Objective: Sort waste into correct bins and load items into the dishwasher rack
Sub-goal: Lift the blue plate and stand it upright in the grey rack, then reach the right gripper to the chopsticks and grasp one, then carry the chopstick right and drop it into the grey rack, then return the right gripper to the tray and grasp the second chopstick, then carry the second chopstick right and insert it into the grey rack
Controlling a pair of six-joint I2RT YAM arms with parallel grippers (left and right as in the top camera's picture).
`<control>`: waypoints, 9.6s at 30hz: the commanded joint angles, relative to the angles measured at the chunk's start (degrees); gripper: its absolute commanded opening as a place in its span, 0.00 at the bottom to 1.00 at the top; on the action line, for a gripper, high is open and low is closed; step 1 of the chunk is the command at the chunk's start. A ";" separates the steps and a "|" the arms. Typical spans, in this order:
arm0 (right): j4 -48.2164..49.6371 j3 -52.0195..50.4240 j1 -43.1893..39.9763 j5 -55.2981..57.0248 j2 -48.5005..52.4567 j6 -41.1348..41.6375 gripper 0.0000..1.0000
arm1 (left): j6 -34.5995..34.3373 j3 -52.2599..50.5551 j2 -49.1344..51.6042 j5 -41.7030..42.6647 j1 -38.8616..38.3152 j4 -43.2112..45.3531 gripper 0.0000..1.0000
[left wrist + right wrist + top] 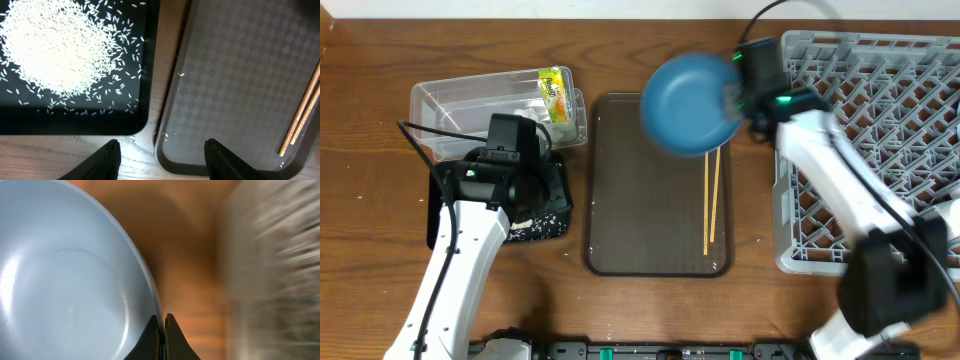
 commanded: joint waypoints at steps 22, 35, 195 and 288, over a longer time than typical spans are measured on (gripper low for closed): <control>27.56 0.48 -28.50 43.71 -6.51 -50.73 0.01 | -0.11 0.72 -0.09 -0.31 0.24 -0.15 0.57; 27.71 0.46 -31.28 43.78 1.73 -49.00 0.01 | -0.13 0.72 -0.09 -0.31 0.24 -0.13 0.57; -29.55 0.26 -15.34 -10.64 -1.01 -11.52 0.36 | -0.11 0.72 -0.09 -0.31 0.24 -0.15 0.57; -24.46 1.11 -19.08 -13.49 -8.04 -6.49 0.67 | 0.46 1.99 -0.79 -0.55 0.22 0.81 0.70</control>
